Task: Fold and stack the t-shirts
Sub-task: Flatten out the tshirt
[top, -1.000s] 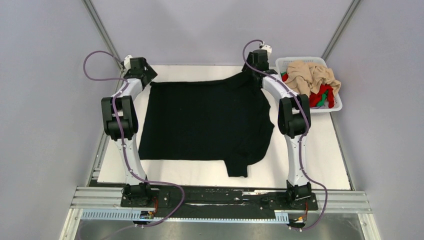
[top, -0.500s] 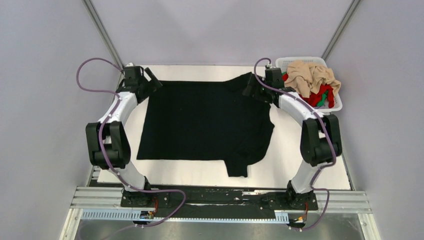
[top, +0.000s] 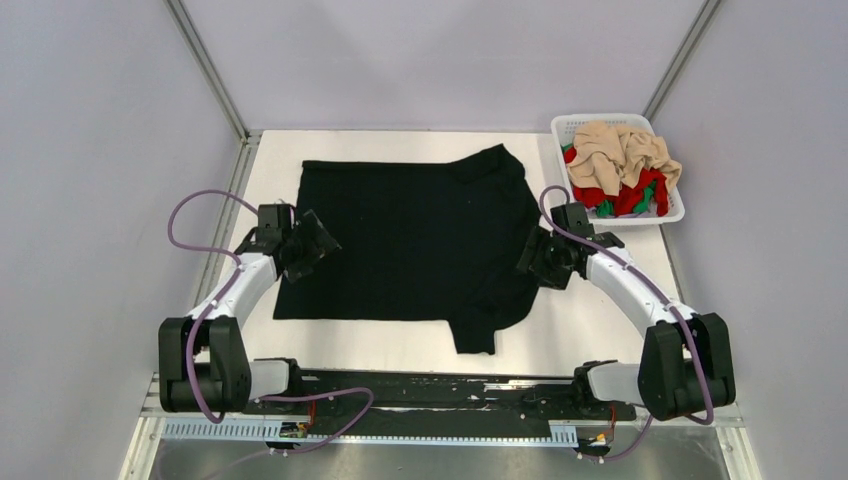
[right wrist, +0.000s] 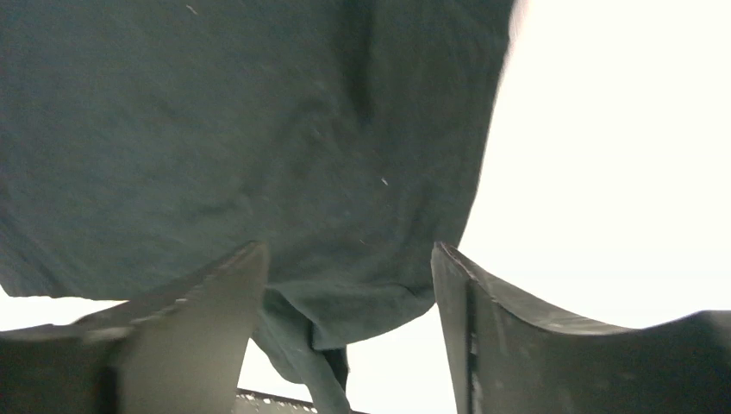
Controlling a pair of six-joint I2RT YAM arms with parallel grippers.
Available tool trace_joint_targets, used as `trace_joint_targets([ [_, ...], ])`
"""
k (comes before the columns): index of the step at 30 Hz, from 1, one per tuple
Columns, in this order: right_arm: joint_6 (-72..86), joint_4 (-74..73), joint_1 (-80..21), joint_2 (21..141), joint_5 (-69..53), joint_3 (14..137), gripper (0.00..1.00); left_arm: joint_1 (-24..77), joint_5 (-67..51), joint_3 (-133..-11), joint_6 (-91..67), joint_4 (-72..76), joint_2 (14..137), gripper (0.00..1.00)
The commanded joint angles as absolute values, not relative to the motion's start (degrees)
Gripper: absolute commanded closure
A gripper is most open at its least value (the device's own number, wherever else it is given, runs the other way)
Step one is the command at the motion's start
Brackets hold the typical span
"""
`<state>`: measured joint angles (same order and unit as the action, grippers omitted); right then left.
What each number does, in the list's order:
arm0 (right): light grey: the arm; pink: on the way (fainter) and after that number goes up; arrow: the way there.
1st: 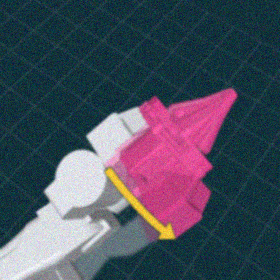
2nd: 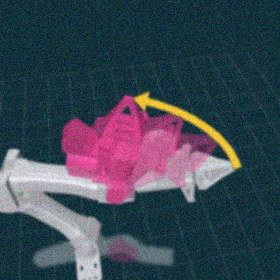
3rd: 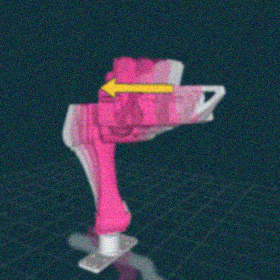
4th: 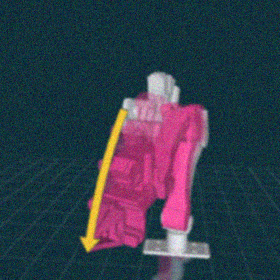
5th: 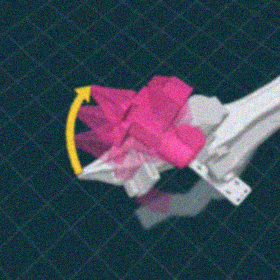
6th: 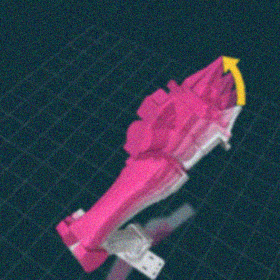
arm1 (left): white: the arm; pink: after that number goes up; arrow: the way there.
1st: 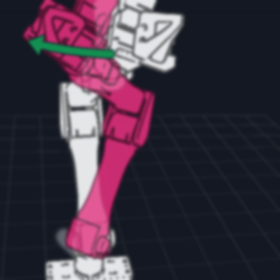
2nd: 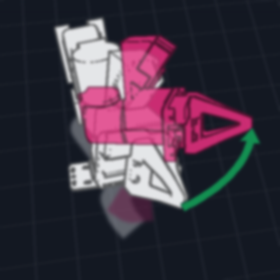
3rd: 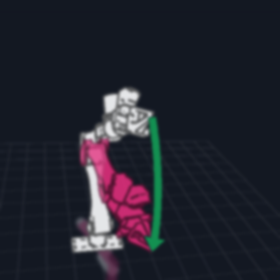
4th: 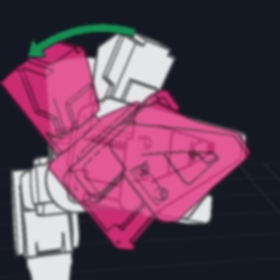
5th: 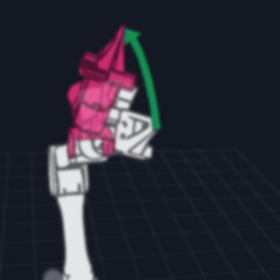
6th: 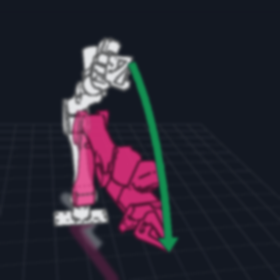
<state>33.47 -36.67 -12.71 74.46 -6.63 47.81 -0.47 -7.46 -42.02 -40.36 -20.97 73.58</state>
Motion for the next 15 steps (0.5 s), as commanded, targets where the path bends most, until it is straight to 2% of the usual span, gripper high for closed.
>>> trace_joint_targets([
  [1, 37.21, -38.5, -12.68, 74.29, -7.75, 44.69, 0.44, -0.62, -6.86, -40.19, -42.49, -19.48, 71.28, 0.0],
  [12, 38.46, -36.65, -12.88, 81.89, -6.31, 41.87, 0.64, -0.64, -3.5, -39.74, -44.7, -19.36, 78.0, 0.0],
  [14, 38.62, -36.74, -12.83, 82.13, -5.7, 41.63, 0.72, -0.65, -3.2, -39.94, -44.93, -19.34, 79.12, 0.0],
  [15, 38.62, -36.86, -12.85, 82.11, -5.53, 41.65, 0.81, -0.63, -3.09, -39.96, -45.09, -19.27, 79.72, 0.0],
])
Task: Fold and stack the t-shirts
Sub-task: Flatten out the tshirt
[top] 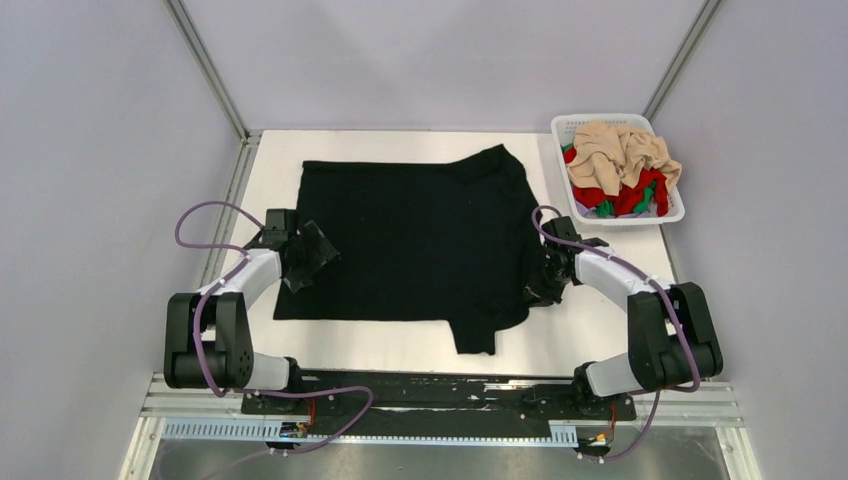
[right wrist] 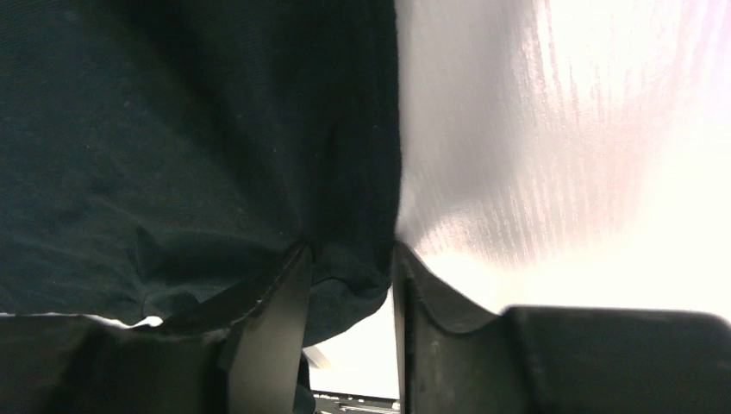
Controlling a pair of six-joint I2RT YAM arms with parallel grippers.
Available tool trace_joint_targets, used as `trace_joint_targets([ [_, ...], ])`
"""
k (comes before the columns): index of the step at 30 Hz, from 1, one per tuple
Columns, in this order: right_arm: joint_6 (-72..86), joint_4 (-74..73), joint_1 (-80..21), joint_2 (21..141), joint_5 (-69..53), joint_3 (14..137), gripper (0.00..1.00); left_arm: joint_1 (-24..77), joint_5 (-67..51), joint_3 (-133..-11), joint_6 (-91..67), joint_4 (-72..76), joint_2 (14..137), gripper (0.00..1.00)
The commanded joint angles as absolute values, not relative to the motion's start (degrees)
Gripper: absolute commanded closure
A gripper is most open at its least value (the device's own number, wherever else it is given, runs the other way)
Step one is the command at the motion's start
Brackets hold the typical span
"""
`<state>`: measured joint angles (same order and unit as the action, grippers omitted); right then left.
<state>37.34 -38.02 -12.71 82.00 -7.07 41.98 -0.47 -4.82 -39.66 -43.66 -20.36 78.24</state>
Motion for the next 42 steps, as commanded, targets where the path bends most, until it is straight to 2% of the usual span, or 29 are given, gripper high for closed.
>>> trace_joint_targets([
  [1, 38.36, -37.23, -12.85, 81.91, -5.47, 41.85, 0.96, -0.69, -2.82, -40.09, -45.09, -19.26, 80.03, 0.0],
  [2, 37.83, -37.83, -12.86, 81.69, -5.35, 42.31, 1.0, -0.69, -2.64, -40.17, -45.02, -19.29, 80.48, 0.0],
  [10, 33.1, -62.89, -12.89, 80.84, -0.09, 59.19, 1.0, -1.12, -0.27, -41.39, -43.4, -21.84, 80.4, 0.0],
  [14, 33.94, -69.84, -12.92, 81.22, 3.19, 61.89, 1.0, -1.2, 1.64, -41.24, -43.06, -21.95, 79.87, 0.0],
  [19, 37.02, -65.59, -12.84, 82.67, 9.91, 62.59, 0.74, -1.18, 1.7, -42.0, -42.44, -21.58, 81.25, 0.0],
  [21, 36.9, -62.46, -12.9, 81.78, 8.67, 63.15, 0.46, -1.17, 1.06, -42.54, -42.14, -21.62, 81.71, 0.0],
  [22, 36.21, -60.88, -12.87, 80.79, 7.19, 63.26, 0.37, -1.19, 0.73, -42.85, -41.98, -21.66, 81.72, 0.0],
  [24, 33.49, -57.85, -12.92, 77.48, 2.93, 62.65, 0.28, -1.18, 0.55, -43.16, -41.67, -21.78, 81.4, 0.0],
  [26, 30.49, -55.2, -12.92, 73.26, -2.91, 60.97, 0.23, -1.19, 0.67, -43.3, -41.46, -21.67, 80.68, 0.0],
  [29, 27.72, -53.05, -13.87, 68.34, -13.02, 57.08, 0.22, -1.22, 0.4, -43.51, -41.19, -21.56, 79.43, 0.0],
  [32, 29.35, -52.28, -19.15, 66.29, -19.0, 52.34, 0.25, -1.18, -2.99, -43.83, -40.81, -21.55, 78.05, 0.0],
  [37, 36.71, -51.92, -31.12, 68.33, -17.5, 46.18, 0.3, -1.21, -4.7, -42.91, -40.86, -22.21, 75.1, 0.0],
  [42, 41.03, -48.36, -37.71, 72.68, -14.56, 43.6, 0.38, -1.14, -4.42, -40.45, -40.7, -23.07, 72.29, 0.0],
])
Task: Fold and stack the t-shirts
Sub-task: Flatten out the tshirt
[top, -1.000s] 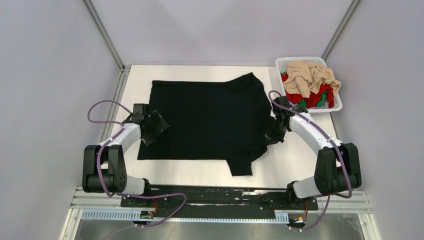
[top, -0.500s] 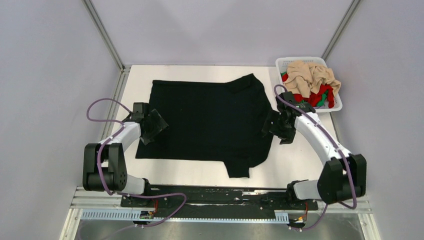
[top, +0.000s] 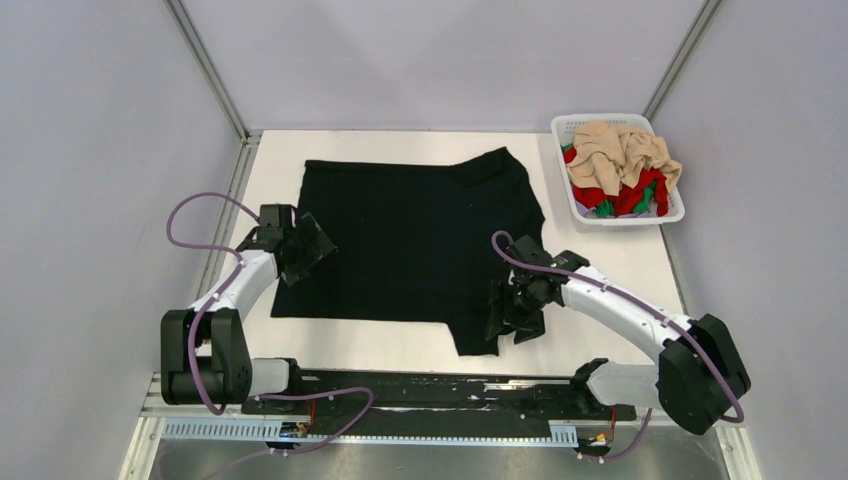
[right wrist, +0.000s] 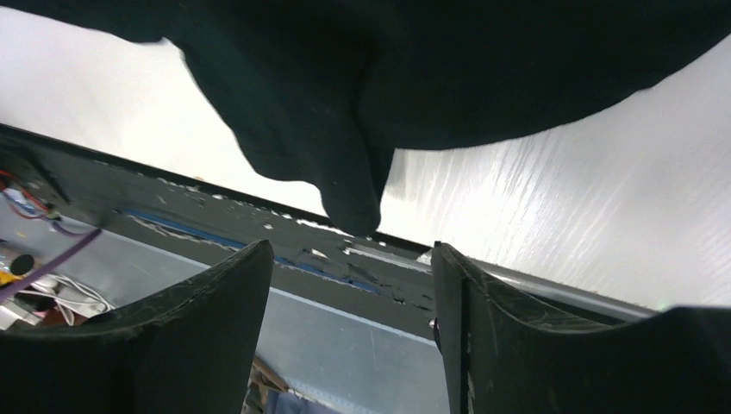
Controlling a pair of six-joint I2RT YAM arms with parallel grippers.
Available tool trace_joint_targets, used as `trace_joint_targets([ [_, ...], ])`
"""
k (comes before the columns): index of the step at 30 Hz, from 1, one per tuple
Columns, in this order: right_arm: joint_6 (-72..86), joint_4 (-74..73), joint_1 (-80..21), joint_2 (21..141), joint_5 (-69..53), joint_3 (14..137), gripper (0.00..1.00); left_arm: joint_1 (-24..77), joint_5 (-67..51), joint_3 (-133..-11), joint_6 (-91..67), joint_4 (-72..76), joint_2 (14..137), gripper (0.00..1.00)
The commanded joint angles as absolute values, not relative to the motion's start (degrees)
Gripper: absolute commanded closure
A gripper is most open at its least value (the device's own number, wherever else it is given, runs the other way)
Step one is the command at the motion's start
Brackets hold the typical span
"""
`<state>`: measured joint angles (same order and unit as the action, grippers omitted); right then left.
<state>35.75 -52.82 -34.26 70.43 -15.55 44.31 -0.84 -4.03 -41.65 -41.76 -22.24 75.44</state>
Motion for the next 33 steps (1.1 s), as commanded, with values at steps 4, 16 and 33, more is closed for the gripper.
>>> trace_joint_targets([
  [4, 42.82, -44.52, -41.1, 78.86, -13.68, 45.32, 0.64, -1.14, -4.7, -39.23, -40.74, -22.96, 71.69, 0.0],
  [16, 44.27, -80.75, -45.54, 88.92, -8.85, 67.99, 1.0, -1.18, -2.6, -38.82, -39.62, -23.4, 70.94, 0.0],
  [33, 39.39, -70.16, -45.16, 86.71, -16.45, 71.82, 0.17, -1.2, -0.22, -39.42, -38.97, -24.42, 71.89, 0.0],
])
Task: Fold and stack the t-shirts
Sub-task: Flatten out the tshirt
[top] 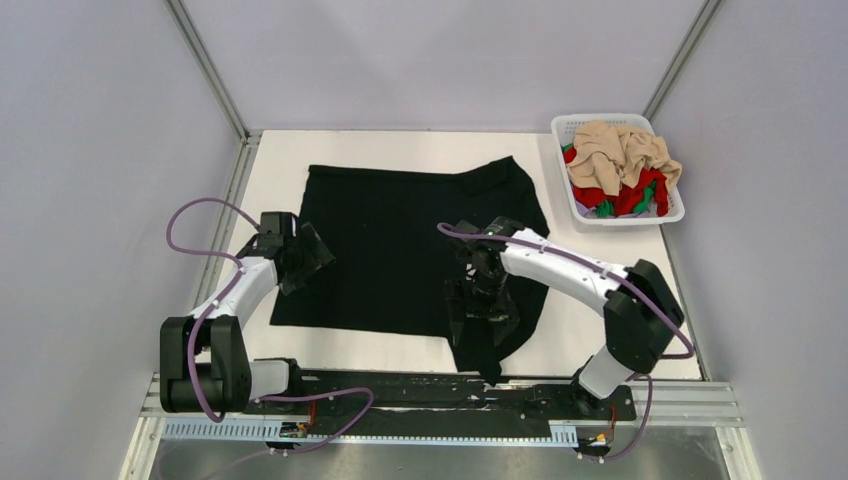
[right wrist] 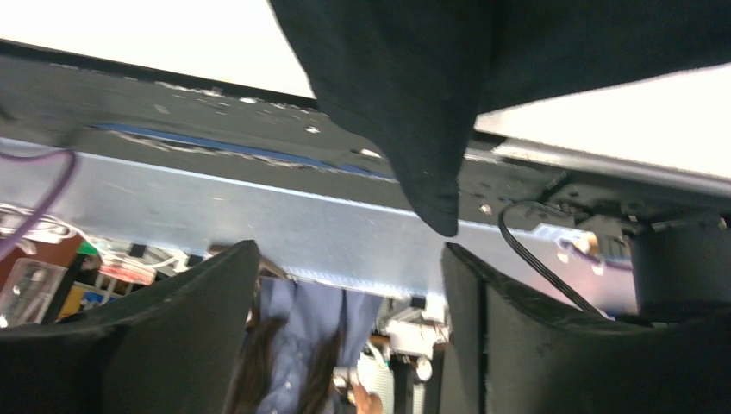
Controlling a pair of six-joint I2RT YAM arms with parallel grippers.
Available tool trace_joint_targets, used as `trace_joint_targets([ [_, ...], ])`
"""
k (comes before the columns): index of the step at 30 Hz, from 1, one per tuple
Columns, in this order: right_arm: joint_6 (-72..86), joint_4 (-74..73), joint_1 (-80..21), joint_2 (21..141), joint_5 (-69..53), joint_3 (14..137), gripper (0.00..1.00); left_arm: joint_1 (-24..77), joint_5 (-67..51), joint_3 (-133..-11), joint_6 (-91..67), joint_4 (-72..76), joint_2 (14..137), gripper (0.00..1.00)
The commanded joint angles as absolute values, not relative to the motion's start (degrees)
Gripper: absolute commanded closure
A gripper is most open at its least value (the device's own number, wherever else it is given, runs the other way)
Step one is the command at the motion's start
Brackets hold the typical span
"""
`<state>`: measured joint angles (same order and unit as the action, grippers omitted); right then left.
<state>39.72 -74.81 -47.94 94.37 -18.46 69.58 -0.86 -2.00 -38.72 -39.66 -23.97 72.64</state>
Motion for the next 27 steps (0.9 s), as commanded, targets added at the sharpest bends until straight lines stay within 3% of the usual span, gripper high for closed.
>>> trace_joint_targets([
  [1, 39.98, -69.4, -43.06, 84.77, -16.17, 70.14, 0.14, -1.22, -0.19, -39.4, -39.04, -24.39, 72.05, 0.0],
  [6, 43.87, -61.77, -30.6, 73.07, -17.92, 57.48, 0.06, -1.21, 1.3, -39.73, -39.33, -24.33, 73.35, 0.0],
  [11, 45.71, -60.01, -21.82, 66.08, -11.63, 48.51, 0.11, -1.18, 1.2, -40.15, -39.56, -24.06, 74.84, 0.0],
  [17, 47.79, -53.85, -21.39, 69.69, -10.14, 40.91, 0.35, -1.17, 0.59, -40.25, -39.77, -23.69, 76.26, 0.0],
  [24, 48.89, -48.32, -21.36, 76.84, -5.59, 39.25, 0.45, -1.19, 1.16, -40.21, -39.6, -23.78, 76.63, 0.0],
  [27, 49.15, -47.84, -21.37, 79.3, -2.71, 39.26, 0.58, -1.22, 1.65, -40.32, -39.52, -23.67, 76.68, 0.0],
])
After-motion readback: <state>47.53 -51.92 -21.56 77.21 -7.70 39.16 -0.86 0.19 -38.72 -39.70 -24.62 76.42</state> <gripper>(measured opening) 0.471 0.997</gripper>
